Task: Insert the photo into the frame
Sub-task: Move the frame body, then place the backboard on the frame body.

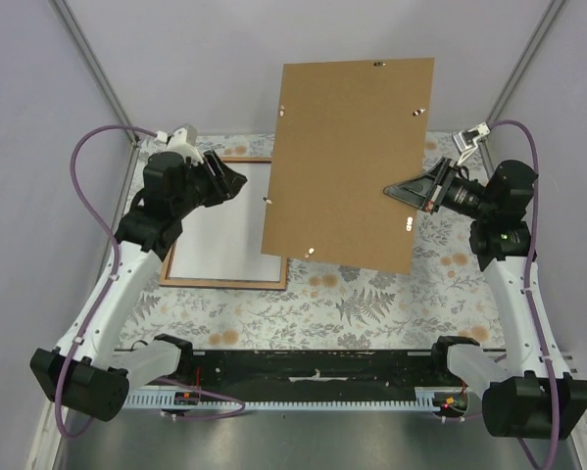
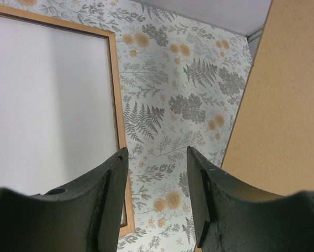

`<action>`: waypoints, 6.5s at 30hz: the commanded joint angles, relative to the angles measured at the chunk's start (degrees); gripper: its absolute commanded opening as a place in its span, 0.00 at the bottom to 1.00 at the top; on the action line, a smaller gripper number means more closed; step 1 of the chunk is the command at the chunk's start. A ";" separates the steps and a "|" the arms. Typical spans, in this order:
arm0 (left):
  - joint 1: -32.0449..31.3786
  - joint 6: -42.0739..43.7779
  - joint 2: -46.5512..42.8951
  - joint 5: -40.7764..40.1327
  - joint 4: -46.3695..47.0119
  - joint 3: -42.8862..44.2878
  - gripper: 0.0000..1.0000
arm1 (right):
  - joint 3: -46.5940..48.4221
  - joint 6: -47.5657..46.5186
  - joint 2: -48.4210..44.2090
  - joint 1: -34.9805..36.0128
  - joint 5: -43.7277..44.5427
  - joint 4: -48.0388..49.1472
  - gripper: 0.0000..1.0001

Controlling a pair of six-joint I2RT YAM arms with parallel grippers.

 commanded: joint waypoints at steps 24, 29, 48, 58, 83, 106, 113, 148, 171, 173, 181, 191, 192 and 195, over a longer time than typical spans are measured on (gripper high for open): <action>-15.39 1.12 8.78 -19.65 -9.78 7.64 0.48 | 9.89 -6.18 -1.61 7.48 15.04 -8.06 0.00; -16.01 0.77 7.73 -18.87 -9.69 5.52 0.45 | 9.54 -5.03 -1.70 7.92 15.83 -6.12 0.00; -1.71 0.33 5.87 -29.16 -15.14 5.26 0.57 | 7.70 -8.11 0.84 9.07 18.39 -10.25 0.00; 23.98 -6.96 24.41 -16.40 -9.25 7.98 0.57 | 3.65 -10.39 0.32 8.10 16.80 -12.71 0.00; 29.26 -11.89 45.95 -25.89 -6.70 15.27 0.41 | 1.28 -10.92 -1.79 7.84 15.31 -12.54 0.00; 27.59 -11.10 51.59 -20.97 -1.96 11.68 0.37 | 0.14 -11.27 1.72 7.84 14.61 -9.11 0.00; 23.90 -15.84 47.02 -18.43 1.99 1.94 0.37 | -0.48 -10.75 4.80 7.84 15.13 -6.56 0.00; 4.29 -18.13 36.29 -23.18 1.12 -4.67 0.42 | -0.57 -7.41 33.53 11.88 6.96 10.05 0.00; 4.73 -16.81 37.61 -20.45 1.82 -3.62 0.41 | 6.11 -7.76 45.93 16.19 5.46 9.70 0.00; 4.91 -16.37 37.96 -20.18 1.91 -3.53 0.41 | 6.20 -7.67 46.37 16.54 5.64 10.05 0.00; 5.09 -16.46 38.84 -19.39 2.18 -3.71 0.40 | 5.93 -6.18 48.74 17.59 5.20 13.13 0.00; 5.17 -16.37 39.19 -19.39 2.44 -3.88 0.40 | 6.46 -4.42 51.64 19.44 5.47 15.94 0.00; 5.09 -16.37 39.02 -19.57 2.44 -3.97 0.40 | 6.46 -4.16 51.91 19.44 5.46 16.20 0.00; 5.09 -16.46 38.66 -19.48 2.62 -4.15 0.40 | 6.46 -3.89 52.52 19.79 5.55 16.56 0.00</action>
